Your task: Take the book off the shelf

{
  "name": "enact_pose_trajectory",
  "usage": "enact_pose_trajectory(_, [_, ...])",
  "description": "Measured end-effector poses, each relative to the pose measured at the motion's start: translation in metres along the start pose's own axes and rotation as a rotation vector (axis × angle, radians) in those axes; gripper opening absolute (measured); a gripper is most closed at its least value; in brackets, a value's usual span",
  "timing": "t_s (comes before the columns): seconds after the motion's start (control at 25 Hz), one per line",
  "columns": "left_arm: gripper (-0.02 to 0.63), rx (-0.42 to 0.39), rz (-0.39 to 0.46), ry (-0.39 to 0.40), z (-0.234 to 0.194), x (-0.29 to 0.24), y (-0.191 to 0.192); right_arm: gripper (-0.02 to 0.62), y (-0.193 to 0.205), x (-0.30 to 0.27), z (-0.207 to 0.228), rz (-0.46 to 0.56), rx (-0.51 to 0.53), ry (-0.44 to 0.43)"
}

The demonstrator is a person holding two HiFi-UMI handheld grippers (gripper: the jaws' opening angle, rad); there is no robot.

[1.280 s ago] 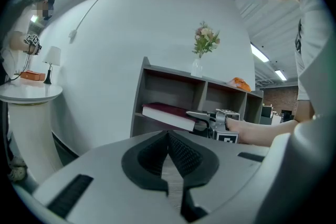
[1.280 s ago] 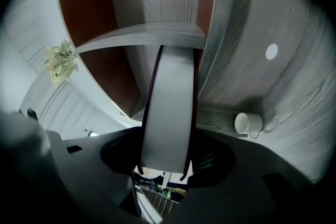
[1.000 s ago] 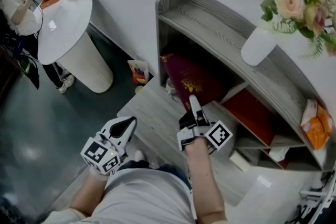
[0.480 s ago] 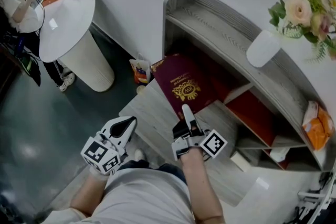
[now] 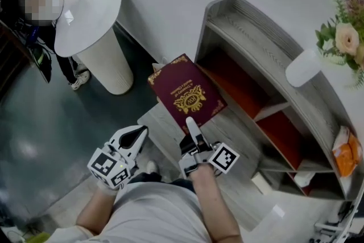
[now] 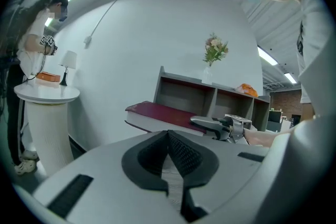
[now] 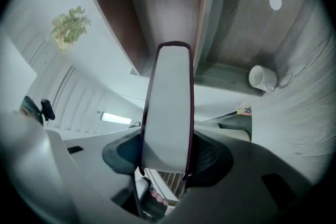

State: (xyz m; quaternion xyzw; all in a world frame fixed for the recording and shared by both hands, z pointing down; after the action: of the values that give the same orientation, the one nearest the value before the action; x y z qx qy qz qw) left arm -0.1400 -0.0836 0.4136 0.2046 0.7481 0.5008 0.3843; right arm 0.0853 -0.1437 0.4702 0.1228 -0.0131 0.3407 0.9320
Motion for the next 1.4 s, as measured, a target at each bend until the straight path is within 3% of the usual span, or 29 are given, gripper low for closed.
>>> enact_pose_trajectory(0.76, [0.015,0.106,0.08,-0.226,-0.047,0.081,0.012,0.225,0.058,-0.097,-0.018,-0.334,0.206,0.015])
enact_pose_trajectory(1.4, [0.015,0.119,0.082,-0.23,-0.051,0.084,0.016,0.224,0.08,-0.105,-0.022,-0.399,0.262,0.006])
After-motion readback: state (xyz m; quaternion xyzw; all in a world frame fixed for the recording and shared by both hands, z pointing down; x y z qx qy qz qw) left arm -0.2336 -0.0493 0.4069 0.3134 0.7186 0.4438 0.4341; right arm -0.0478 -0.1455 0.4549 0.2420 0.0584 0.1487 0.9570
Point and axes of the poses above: the fingertips, and each gripper's own axes: x backward along the fingers, z to its right, y out of its underside, the point moved 8 cm from there along x, backward along the fingers, and after that the axes turned 12 degrees about -z, right-handed, at the moved point
